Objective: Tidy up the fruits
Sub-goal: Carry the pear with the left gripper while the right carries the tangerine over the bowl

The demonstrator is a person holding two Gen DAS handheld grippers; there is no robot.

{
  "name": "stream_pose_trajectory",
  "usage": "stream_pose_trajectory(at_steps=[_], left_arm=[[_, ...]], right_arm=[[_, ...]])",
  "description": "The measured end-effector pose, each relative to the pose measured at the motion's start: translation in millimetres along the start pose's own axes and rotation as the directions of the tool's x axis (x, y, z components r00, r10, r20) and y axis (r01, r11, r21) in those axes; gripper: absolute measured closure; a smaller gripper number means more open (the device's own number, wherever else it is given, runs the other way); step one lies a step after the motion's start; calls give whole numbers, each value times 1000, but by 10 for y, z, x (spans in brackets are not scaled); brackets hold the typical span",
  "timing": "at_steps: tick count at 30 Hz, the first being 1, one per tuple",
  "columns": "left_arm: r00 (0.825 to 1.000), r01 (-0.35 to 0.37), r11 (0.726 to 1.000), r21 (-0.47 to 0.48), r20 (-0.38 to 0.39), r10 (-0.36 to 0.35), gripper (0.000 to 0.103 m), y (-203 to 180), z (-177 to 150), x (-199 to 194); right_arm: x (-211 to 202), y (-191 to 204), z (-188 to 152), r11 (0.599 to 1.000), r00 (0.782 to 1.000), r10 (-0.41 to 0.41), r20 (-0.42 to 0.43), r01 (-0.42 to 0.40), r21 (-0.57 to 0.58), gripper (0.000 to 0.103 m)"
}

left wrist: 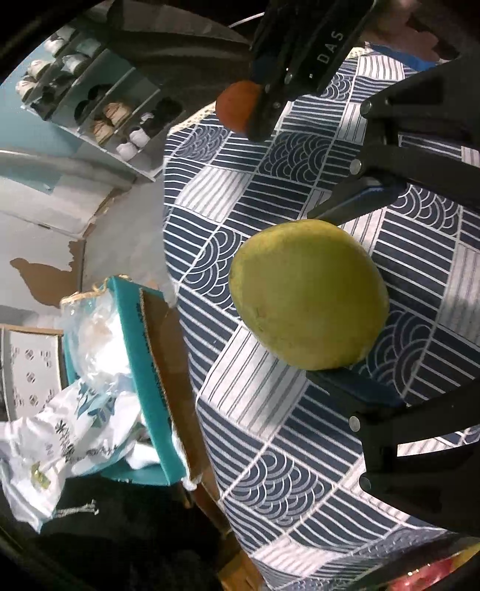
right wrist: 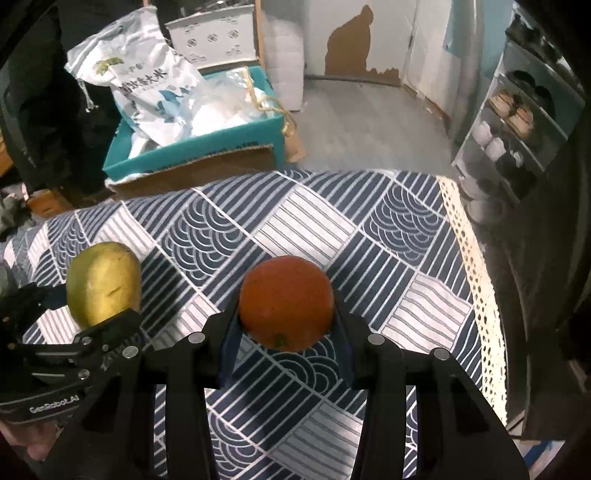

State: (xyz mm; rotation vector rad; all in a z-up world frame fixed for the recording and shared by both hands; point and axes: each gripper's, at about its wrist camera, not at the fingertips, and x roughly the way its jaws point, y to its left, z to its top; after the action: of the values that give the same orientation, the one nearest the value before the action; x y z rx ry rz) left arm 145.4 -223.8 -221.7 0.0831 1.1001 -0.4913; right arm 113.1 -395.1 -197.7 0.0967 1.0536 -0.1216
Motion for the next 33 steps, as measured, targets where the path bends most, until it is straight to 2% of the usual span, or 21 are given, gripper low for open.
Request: stream_pose_trajectory(at_steps=[16,24,33], left_arm=[[994,-38,999,5,107,37,26,106,-13,-771],[990,-30,999,-20,139,33,26,220,-72,-1097],[984,-52,997,-58,170,61,26,450,-157,-1458]], right_arm=[[-663,331,138,997,992,46,120,-39,-63,60],[-966,538,203,993,983,80,167,-65,-96,60],[-1222,860,249,982,969,145,201,-116,-149,60]])
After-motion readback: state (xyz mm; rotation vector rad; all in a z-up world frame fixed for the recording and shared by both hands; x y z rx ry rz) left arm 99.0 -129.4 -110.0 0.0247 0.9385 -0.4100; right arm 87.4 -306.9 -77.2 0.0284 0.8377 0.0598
